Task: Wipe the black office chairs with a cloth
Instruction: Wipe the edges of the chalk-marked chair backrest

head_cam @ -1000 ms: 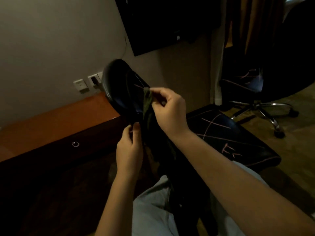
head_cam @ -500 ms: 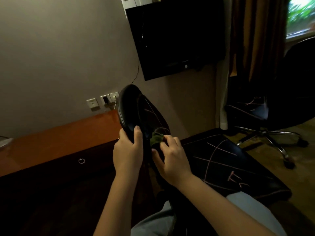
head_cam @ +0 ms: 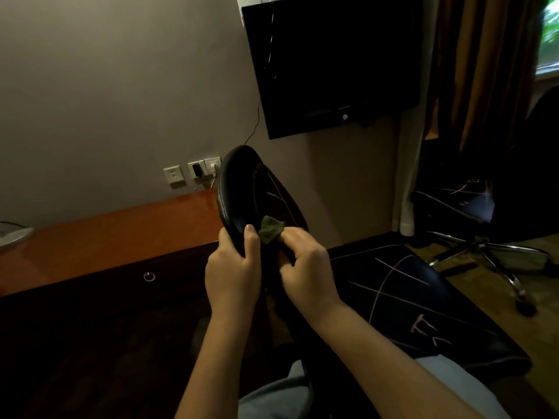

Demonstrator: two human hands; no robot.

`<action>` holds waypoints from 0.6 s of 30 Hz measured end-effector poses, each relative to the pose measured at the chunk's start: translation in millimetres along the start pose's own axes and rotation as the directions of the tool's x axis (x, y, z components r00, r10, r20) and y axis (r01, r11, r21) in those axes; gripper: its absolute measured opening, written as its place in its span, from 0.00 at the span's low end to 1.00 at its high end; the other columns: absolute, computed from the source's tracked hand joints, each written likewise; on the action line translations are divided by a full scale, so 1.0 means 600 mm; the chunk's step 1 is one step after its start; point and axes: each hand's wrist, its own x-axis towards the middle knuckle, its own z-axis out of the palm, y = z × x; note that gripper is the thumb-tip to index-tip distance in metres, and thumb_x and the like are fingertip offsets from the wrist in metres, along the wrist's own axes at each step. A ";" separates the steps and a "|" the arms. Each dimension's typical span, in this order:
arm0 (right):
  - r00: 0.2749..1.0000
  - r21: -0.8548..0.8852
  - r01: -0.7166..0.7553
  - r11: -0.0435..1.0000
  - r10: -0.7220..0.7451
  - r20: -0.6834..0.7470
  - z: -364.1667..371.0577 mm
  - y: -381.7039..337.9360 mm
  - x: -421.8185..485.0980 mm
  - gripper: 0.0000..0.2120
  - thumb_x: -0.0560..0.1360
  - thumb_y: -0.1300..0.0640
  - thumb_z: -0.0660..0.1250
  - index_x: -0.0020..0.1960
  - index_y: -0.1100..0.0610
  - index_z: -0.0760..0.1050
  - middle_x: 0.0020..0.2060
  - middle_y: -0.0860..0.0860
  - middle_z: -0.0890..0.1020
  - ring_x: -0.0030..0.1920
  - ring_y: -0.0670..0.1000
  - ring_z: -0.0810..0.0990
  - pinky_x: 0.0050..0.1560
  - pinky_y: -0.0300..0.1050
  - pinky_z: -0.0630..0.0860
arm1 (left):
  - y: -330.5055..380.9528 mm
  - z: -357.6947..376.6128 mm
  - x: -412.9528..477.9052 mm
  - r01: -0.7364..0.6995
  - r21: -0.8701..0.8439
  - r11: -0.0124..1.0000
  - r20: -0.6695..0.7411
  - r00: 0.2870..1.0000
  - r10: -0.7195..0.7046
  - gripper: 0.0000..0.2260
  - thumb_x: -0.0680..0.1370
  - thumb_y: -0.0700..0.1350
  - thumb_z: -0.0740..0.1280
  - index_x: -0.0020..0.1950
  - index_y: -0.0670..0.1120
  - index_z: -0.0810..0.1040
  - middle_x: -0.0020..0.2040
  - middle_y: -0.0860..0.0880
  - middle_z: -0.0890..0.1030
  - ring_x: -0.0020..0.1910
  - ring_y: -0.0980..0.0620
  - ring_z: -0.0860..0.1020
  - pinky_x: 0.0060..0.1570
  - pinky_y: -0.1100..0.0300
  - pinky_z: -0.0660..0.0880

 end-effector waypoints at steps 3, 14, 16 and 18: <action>0.985 -0.048 -0.170 0.984 0.172 0.034 -0.002 0.031 0.012 0.13 0.73 0.71 0.64 0.54 0.62 0.80 0.48 0.53 0.80 0.51 0.49 0.78 0.55 0.36 0.75 | 0.000 0.004 -0.001 0.001 0.001 1.000 -0.011 1.000 -0.001 0.16 0.82 0.56 0.55 0.51 0.45 0.74 0.35 0.50 0.77 0.32 0.54 0.76 0.28 0.60 0.66; 0.972 0.005 -0.232 0.973 0.232 0.021 -0.020 0.034 -0.066 0.16 0.76 0.70 0.63 0.60 0.58 0.79 0.52 0.42 0.78 0.55 0.38 0.76 0.60 0.30 0.71 | -0.002 0.009 -0.007 -0.013 0.000 1.000 -0.054 0.998 0.013 0.24 0.76 0.61 0.50 0.54 0.45 0.74 0.34 0.51 0.76 0.31 0.54 0.75 0.27 0.61 0.64; 0.991 0.015 -0.136 0.991 0.135 0.007 -0.008 0.012 -0.052 0.17 0.75 0.69 0.65 0.62 0.58 0.78 0.57 0.47 0.79 0.60 0.41 0.75 0.64 0.32 0.70 | -0.004 0.009 -0.002 -0.004 0.018 1.000 -0.055 0.998 0.005 0.23 0.78 0.61 0.51 0.54 0.44 0.73 0.36 0.52 0.75 0.33 0.52 0.75 0.28 0.60 0.65; 0.999 -0.025 -0.049 0.998 0.049 -0.011 0.003 -0.004 -0.033 0.17 0.75 0.69 0.66 0.61 0.57 0.79 0.57 0.48 0.80 0.59 0.43 0.75 0.62 0.29 0.68 | -0.006 0.008 0.002 -0.001 0.015 1.000 -0.047 0.999 0.001 0.23 0.78 0.61 0.52 0.54 0.45 0.73 0.37 0.50 0.77 0.35 0.50 0.76 0.30 0.58 0.69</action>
